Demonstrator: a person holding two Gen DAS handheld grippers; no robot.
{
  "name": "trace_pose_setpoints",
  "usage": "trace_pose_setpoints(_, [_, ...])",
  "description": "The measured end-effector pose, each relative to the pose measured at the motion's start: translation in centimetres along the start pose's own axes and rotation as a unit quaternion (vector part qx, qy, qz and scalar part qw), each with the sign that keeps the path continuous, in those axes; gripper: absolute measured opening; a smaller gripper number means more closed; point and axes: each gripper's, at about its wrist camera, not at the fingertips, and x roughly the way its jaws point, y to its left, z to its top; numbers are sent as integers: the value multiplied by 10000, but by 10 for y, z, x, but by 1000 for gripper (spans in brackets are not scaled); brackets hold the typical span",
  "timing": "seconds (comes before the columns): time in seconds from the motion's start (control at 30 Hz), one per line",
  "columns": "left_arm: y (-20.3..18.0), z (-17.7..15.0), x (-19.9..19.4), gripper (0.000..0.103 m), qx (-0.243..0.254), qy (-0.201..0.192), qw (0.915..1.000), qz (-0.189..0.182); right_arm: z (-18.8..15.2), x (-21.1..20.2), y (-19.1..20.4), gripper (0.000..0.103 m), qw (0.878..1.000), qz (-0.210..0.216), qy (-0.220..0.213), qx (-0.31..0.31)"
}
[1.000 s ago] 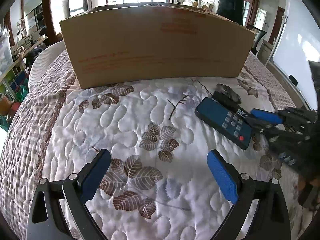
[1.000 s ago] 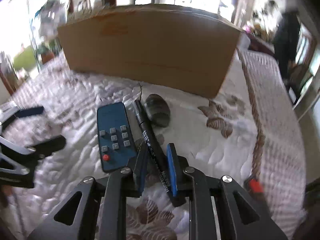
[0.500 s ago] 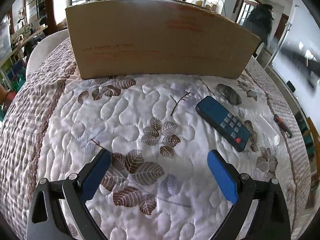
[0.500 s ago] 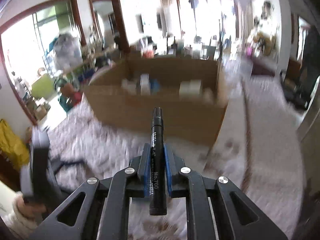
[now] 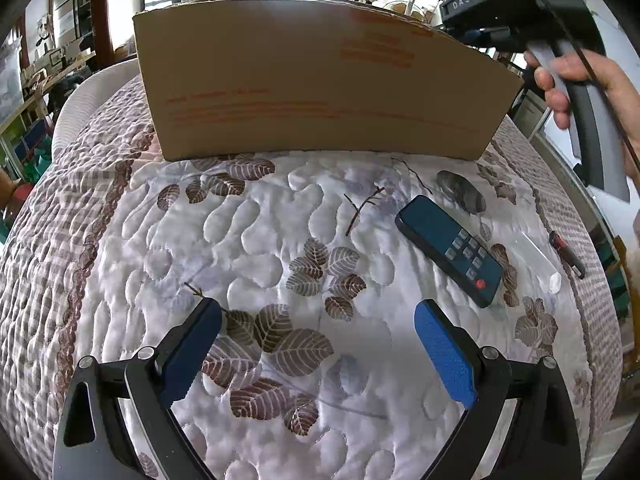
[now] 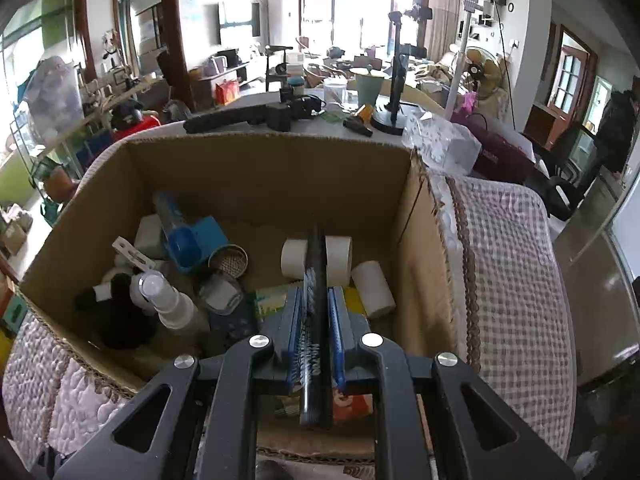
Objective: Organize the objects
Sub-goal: 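Carry the marker into the box and open the right tool, then grasp the blue remote control with the left tool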
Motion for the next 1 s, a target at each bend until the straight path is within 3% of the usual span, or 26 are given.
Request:
trace_pose_setpoints(0.17, [2,1,-2,98,-17,-16,10000,-35,-31,-49,9,103,9991,192,-374,-43])
trace_pose_setpoints(0.3, [-2,0,-3,98,36,-72,9999,-127,-86,-110,12,103,9959,129,-876,-201])
trace_pose_setpoints(0.43, [-16,-1,-8,98,340,-182,9976,-579,-147,-128,-8,103,9970,110,-764,50])
trace_pose_setpoints(0.53, [-34,-2,2,98,456,112,9952,-857,-187,-121,-30,103,9970,8,-552,539])
trace_pose_setpoints(0.6, [-53,-1,3,99,482,156,9971,-576,-205,-112,-44,103,9945,-199,-414,943])
trace_pose_setpoints(0.73, [-78,15,13,99,57,508,9972,-553,-218,-102,-61,103,9881,-191,-434,1461])
trace_pose_setpoints(0.87, [-109,33,43,98,10,663,9977,104,-221,-110,-67,103,9860,-35,-671,1525])
trace_pose_setpoints(0.93, [-127,35,50,84,394,495,9957,672,-223,-107,-71,103,9855,-20,-641,1570])
trace_pose_setpoints(0.97, [-130,35,47,78,516,454,9960,572,-224,-107,-73,103,9851,15,-627,1603])
trace_pose_setpoints(1.0, [-130,35,43,61,644,531,9956,433,-225,-107,-74,103,9845,48,-641,1630])
